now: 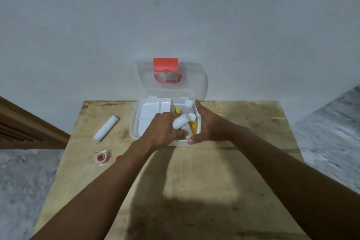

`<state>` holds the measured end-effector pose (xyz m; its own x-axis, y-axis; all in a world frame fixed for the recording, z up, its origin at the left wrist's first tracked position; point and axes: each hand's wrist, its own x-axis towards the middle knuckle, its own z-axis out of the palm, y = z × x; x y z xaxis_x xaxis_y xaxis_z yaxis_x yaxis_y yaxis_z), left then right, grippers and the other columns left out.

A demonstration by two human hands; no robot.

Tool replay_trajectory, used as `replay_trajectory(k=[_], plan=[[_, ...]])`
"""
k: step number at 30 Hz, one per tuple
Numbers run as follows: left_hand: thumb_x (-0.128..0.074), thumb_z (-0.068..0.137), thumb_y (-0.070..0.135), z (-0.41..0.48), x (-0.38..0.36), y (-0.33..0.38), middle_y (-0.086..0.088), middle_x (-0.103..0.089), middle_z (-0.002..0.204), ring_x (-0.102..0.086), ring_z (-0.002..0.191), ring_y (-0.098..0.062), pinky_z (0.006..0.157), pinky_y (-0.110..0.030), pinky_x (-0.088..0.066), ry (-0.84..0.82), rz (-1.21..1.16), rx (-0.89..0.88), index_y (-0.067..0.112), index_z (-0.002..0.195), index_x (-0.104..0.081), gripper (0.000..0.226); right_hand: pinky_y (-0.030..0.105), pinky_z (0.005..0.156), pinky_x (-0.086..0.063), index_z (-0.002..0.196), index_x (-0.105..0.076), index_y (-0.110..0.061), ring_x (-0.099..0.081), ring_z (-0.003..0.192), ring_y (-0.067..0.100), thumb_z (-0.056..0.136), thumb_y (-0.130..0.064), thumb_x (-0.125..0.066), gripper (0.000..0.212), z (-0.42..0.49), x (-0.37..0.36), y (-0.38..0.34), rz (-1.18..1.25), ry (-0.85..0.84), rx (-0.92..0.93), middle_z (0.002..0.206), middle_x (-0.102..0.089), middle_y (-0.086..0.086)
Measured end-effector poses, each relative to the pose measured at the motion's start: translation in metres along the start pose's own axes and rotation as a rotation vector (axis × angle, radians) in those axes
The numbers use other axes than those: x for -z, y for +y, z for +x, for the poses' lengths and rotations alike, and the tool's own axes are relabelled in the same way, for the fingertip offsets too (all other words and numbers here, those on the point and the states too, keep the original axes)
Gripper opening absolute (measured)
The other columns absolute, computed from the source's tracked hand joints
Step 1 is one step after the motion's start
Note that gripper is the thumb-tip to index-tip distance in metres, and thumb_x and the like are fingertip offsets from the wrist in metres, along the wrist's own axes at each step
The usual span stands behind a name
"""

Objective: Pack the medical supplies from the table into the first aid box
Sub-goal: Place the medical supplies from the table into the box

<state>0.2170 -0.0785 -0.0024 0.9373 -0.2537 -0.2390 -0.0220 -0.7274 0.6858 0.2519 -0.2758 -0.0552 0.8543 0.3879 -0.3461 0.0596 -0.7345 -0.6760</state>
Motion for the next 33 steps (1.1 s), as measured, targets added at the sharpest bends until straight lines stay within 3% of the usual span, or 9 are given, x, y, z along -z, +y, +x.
replay_trajectory(k=[5,8,13,17,20,22,26,30,33], plan=[[-0.076,0.078,0.027,0.0,-0.01,0.002,0.01,-0.061,0.074,-0.06,0.069,-0.012,0.055,-0.021,-0.04,-0.027,-0.043,0.007,0.027,0.081,-0.057,0.019,0.046,0.109,-0.04,0.152,0.0,-0.032,-0.031,0.143,0.016,0.037,-0.077,-0.082,0.148,0.005,-0.003,0.006,-0.002,-0.001,-0.003,0.156,-0.028,-0.004],[-0.076,0.079,0.027,0.001,-0.012,-0.002,0.005,-0.068,0.08,-0.065,0.071,-0.015,0.054,-0.025,-0.049,-0.021,-0.095,0.036,0.022,0.089,-0.06,0.019,0.046,0.109,-0.04,0.152,0.001,-0.035,-0.03,0.144,0.016,0.036,-0.077,-0.082,0.148,0.006,-0.003,0.008,0.002,-0.004,-0.011,0.156,-0.028,-0.006],[-0.07,0.078,0.026,-0.001,-0.009,-0.004,0.002,-0.072,0.086,-0.067,0.074,-0.017,0.071,-0.041,-0.057,-0.036,-0.159,0.068,0.021,0.09,-0.064,0.014,0.045,0.111,-0.037,0.152,0.001,-0.036,-0.029,0.145,0.014,0.037,-0.077,-0.083,0.148,0.008,-0.004,0.011,0.01,-0.003,-0.008,0.157,-0.027,-0.008],[-0.048,0.083,0.033,-0.009,-0.002,0.004,0.003,-0.07,0.093,-0.065,0.09,-0.019,0.081,-0.037,-0.051,0.063,-0.413,0.084,0.022,0.093,-0.067,0.024,0.046,0.112,-0.037,0.152,0.004,-0.038,-0.028,0.145,0.015,0.038,-0.076,-0.084,0.148,0.01,-0.005,0.012,0.007,0.0,-0.015,0.158,-0.024,-0.011],[-0.047,0.09,0.026,-0.013,0.005,0.008,0.0,-0.068,0.102,-0.063,0.096,-0.014,0.083,-0.03,-0.05,0.169,-0.542,0.037,0.015,0.106,-0.066,0.027,0.048,0.109,-0.041,0.151,0.004,-0.042,-0.033,0.143,0.016,0.036,-0.076,-0.084,0.149,0.013,-0.007,0.015,0.017,0.002,-0.032,0.157,-0.026,-0.012],[-0.054,0.096,0.016,-0.014,0.009,0.007,0.008,-0.069,0.106,-0.062,0.096,-0.001,0.08,-0.015,-0.047,0.222,-0.515,-0.035,0.019,0.116,-0.065,0.023,0.048,0.108,-0.042,0.151,0.004,-0.041,-0.034,0.142,0.017,0.036,-0.076,-0.084,0.149,0.015,-0.009,0.018,0.021,-0.003,-0.028,0.157,-0.027,-0.011],[-0.067,0.091,0.014,-0.016,0.012,-0.002,0.008,-0.069,0.099,-0.064,0.095,-0.005,0.08,-0.013,-0.05,0.291,-0.412,-0.175,0.03,0.129,-0.054,0.043,0.048,0.108,-0.041,0.151,0.002,-0.04,-0.033,0.142,0.017,0.036,-0.075,-0.085,0.149,0.016,-0.009,0.019,0.025,-0.002,-0.019,0.156,-0.028,-0.011],[-0.072,0.086,0.011,-0.018,0.006,-0.01,0.014,-0.068,0.09,-0.065,0.09,-0.002,0.076,-0.004,-0.045,0.259,-0.282,-0.254,0.032,0.117,-0.054,0.042,0.047,0.111,-0.038,0.151,0.004,-0.04,-0.031,0.143,0.015,0.037,-0.075,-0.085,0.149,0.008,-0.005,0.012,0.03,-0.003,-0.006,0.157,-0.027,-0.012],[-0.075,0.084,0.012,-0.018,-0.001,-0.016,0.015,-0.067,0.096,-0.066,0.092,-0.004,0.078,-0.012,-0.052,0.184,-0.21,-0.244,0.037,0.109,-0.055,0.04,0.045,0.112,-0.037,0.151,0.005,-0.039,-0.031,0.143,0.015,0.038,-0.075,-0.084,0.149,0.004,-0.003,0.008,0.033,-0.015,-0.011,0.157,-0.027,-0.013]])
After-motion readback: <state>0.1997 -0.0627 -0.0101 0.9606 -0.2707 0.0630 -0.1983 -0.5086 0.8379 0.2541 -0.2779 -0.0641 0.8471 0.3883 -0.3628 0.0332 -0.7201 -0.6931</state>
